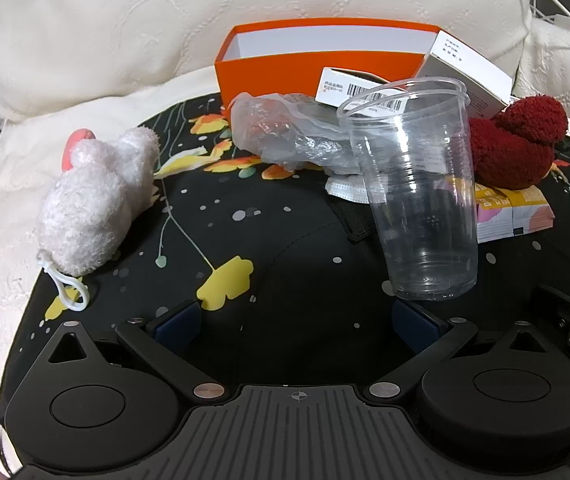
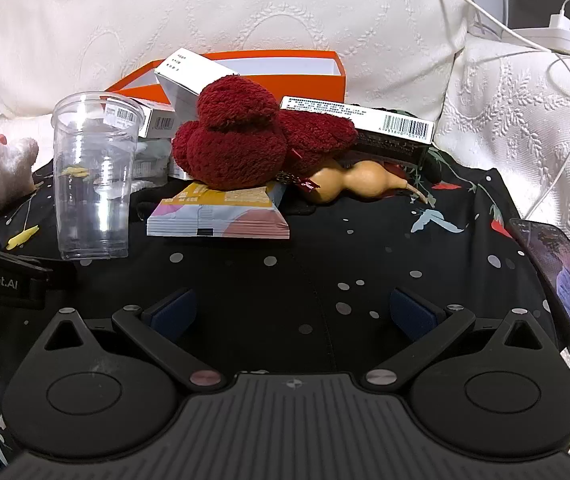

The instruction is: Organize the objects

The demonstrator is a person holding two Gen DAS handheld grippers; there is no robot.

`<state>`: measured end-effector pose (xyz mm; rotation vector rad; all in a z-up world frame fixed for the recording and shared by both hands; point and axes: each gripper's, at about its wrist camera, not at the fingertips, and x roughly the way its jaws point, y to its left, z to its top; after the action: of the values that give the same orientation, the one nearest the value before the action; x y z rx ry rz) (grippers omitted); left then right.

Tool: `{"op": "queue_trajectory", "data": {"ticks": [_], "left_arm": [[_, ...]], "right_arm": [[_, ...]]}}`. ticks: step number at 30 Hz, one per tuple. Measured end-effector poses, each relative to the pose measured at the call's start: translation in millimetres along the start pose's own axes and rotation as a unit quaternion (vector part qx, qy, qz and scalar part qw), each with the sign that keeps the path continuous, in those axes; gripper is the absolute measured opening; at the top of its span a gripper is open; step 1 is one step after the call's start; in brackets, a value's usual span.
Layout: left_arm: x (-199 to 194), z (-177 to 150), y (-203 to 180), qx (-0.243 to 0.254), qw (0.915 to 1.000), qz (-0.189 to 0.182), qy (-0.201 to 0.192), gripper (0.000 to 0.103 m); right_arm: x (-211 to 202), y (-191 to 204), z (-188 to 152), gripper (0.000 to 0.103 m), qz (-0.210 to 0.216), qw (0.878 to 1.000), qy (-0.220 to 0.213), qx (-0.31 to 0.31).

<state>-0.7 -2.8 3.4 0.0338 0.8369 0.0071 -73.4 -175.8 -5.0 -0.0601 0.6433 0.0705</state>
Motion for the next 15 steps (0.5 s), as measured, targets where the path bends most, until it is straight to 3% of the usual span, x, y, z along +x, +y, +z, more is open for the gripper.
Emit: {"op": "queue_trajectory", "data": {"ticks": [15], "left_arm": [[0.1,-0.3,-0.8,0.004,1.0,0.001,-0.003,0.103]], "right_arm": [[-0.3,2.3,-0.7,0.103,-0.004,1.0,-0.002,-0.007]]}}
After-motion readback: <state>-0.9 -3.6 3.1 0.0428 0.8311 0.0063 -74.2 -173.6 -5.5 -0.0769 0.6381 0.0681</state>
